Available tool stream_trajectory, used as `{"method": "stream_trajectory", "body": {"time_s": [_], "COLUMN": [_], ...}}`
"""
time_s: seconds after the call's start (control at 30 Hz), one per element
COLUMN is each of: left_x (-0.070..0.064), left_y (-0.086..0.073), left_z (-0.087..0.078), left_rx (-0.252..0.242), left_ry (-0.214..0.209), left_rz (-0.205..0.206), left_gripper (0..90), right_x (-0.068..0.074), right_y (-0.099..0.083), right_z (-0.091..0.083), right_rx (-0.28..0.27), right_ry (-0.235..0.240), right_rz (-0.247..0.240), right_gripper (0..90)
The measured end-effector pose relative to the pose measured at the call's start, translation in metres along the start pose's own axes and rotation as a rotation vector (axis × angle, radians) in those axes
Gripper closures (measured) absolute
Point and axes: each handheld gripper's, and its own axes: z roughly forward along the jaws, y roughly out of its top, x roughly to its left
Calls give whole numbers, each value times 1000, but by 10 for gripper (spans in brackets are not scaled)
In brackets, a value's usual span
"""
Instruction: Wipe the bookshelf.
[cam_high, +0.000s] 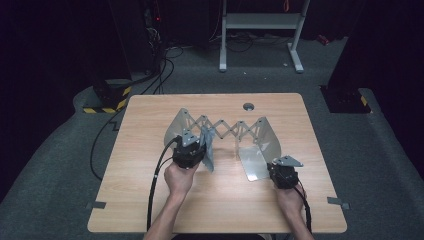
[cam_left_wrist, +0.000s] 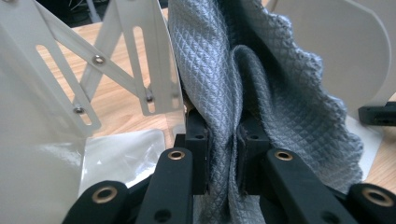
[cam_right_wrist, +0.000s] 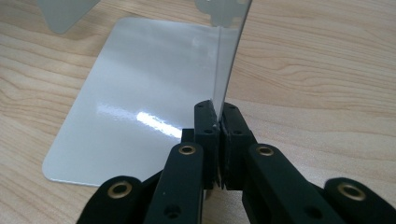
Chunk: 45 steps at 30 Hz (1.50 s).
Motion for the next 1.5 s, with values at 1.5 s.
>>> {"method": "stream_trajectory", "body": {"time_s": [1.5], "left_x": [-4], "left_y": [-10], "left_z": [14], "left_rx": [26], "left_ry": [-9], "left_rz": [-35], "left_gripper": [780], "right_x": [0], "right_y": [0], "right_z": [0], "right_rx": [-1], "right_ry": [5], "right_rz": [-1], "right_gripper": [877]}}
